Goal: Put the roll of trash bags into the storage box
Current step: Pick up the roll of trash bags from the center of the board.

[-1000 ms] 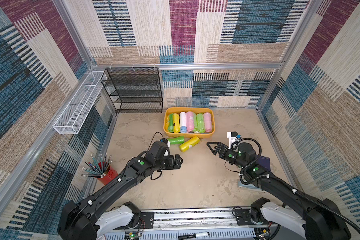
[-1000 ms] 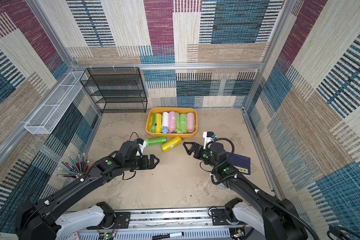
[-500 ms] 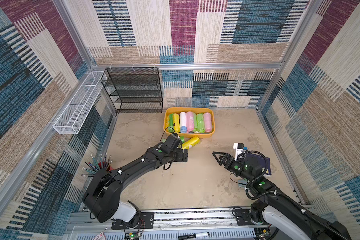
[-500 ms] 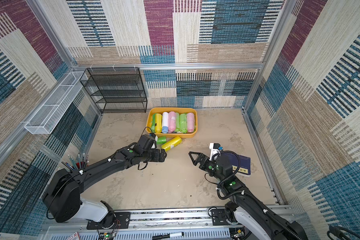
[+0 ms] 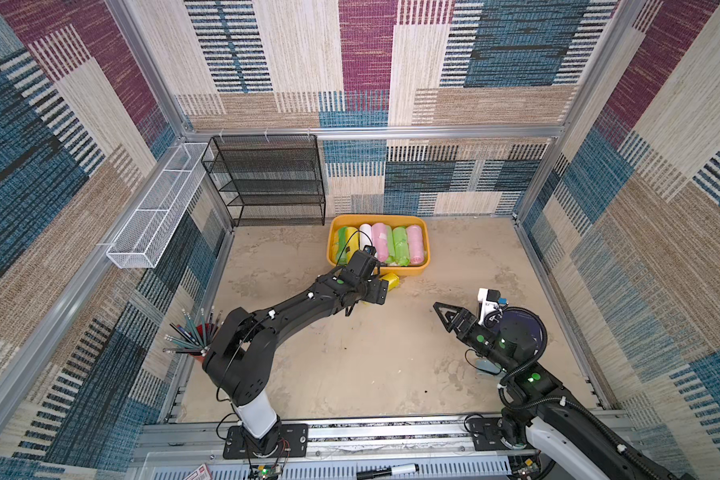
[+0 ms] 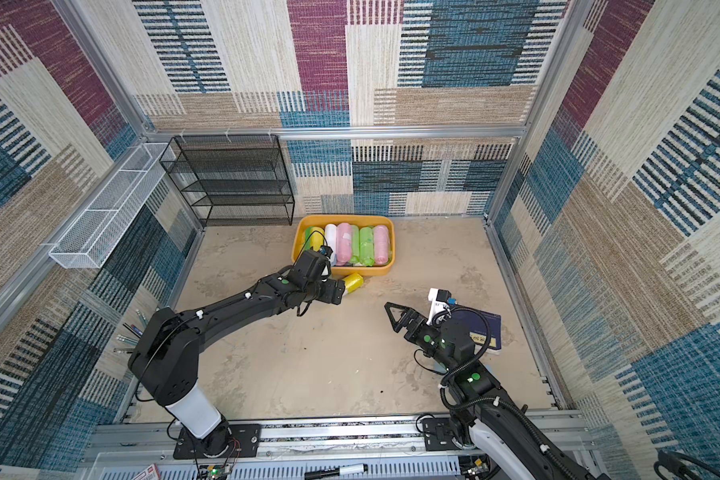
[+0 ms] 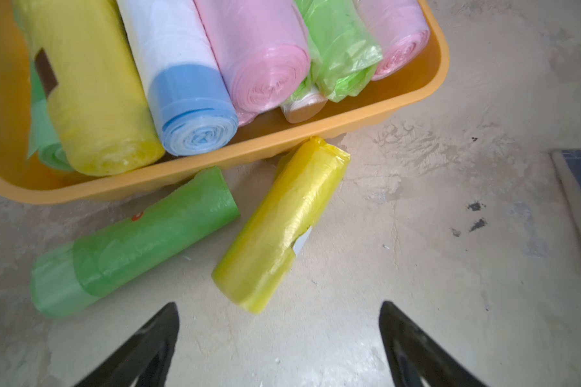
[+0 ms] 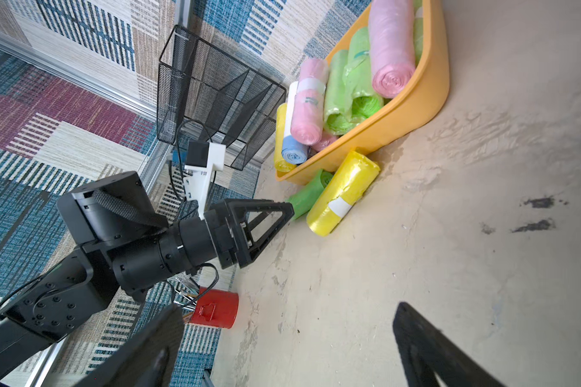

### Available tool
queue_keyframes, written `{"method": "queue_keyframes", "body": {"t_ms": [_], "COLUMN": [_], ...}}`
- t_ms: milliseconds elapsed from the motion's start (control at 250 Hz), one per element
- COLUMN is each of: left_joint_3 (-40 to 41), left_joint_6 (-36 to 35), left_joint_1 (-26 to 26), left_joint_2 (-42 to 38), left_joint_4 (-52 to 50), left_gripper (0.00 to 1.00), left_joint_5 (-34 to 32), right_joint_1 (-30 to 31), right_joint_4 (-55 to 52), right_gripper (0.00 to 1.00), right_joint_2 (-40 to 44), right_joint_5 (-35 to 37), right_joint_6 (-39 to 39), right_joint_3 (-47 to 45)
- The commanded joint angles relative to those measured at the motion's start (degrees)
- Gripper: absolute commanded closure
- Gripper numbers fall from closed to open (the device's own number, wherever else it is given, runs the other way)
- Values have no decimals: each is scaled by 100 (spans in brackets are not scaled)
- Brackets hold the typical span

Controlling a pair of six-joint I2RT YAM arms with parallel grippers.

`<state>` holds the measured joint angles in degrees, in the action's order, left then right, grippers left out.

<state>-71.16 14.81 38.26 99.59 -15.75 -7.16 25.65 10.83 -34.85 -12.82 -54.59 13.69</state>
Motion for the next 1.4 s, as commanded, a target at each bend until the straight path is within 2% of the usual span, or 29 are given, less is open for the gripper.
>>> {"method": "queue_keyframes", "body": {"t_ms": [0,544,944,1140,1304,1396], "left_joint_3": [-205,-1061,-1882,-2026,-1970,-1940], "left_joint_6": [-260,-776,-1049,-1160,-1077,-988], "left_joint_1": [-2,256,267,311,358,366], "left_joint_2": [245,1443,2227,2446,2544,2559], "left_joint_4": [-70,-275,-765,-857,-868,-893], "left_gripper": [9,11,9,23,31,41], "left_joint_5": [49,-368,-673,-572,-482,-379], "right_joint_1": [0,-7,1,-2,1,0], "right_joint_4": [16,-155,-1051,-1207,-1267,-1237], "right_gripper": [1,1,1,1,1,1], "right_joint_2": [-90,-346,790,806,835,921], "right_joint_5": [122,-46,637,692,821,869], "right_joint_6": [66,369,411,387,285,248], "right_joint_3": [77,370,415,416,382,320]}}
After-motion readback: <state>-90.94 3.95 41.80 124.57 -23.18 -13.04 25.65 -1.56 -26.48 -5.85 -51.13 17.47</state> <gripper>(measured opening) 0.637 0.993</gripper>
